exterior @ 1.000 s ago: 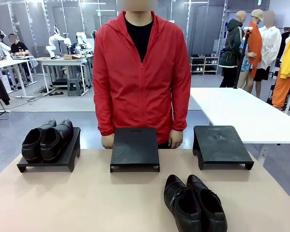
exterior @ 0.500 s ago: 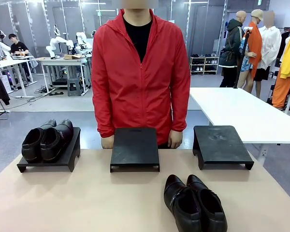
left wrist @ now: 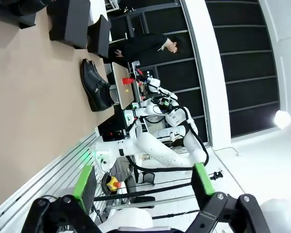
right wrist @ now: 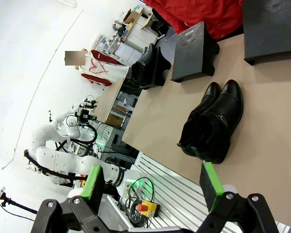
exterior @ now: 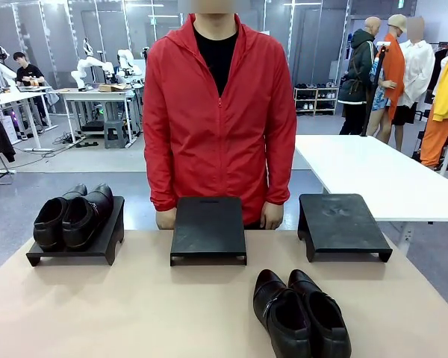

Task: Place the shoes on the stand as instructed by the person.
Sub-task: Pick up another pair of Shoes and place it on the Shoes Stand indicated by the person.

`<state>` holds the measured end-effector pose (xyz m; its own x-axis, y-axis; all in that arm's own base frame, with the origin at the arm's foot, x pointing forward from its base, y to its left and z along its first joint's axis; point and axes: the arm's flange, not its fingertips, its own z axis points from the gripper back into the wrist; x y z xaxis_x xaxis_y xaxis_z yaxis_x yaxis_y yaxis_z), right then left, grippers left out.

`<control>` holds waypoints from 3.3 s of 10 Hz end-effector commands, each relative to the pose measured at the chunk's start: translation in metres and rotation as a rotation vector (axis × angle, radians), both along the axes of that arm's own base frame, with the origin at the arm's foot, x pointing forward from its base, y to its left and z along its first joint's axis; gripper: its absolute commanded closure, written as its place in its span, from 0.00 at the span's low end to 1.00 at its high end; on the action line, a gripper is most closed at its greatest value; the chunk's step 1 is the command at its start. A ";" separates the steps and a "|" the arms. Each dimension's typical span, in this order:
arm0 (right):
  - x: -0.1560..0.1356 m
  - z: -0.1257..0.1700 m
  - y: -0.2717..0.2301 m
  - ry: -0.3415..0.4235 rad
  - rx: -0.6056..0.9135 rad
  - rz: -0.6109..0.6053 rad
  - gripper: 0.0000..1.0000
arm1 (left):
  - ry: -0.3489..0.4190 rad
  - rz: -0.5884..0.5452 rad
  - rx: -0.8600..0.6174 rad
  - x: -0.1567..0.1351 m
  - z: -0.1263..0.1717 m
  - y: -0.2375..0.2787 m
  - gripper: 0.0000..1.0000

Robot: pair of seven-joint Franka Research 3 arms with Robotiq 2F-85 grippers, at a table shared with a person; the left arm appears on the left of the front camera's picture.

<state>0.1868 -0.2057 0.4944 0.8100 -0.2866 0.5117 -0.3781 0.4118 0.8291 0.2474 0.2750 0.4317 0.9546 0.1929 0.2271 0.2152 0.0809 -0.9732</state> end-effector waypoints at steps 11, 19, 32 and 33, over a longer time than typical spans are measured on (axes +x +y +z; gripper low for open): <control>0.000 0.001 0.000 -0.023 -0.001 0.001 0.00 | -0.006 0.027 -0.014 -0.015 -0.002 0.003 0.00; 0.000 0.001 0.000 -0.023 -0.001 0.001 0.00 | -0.006 0.027 -0.014 -0.015 -0.002 0.003 0.00; 0.030 0.049 0.067 0.258 -0.069 0.233 0.00 | -0.006 0.027 -0.014 -0.015 -0.002 0.003 0.00; 0.049 0.053 0.095 0.356 -0.139 0.244 0.00 | -0.006 0.027 -0.014 -0.015 -0.002 0.003 0.00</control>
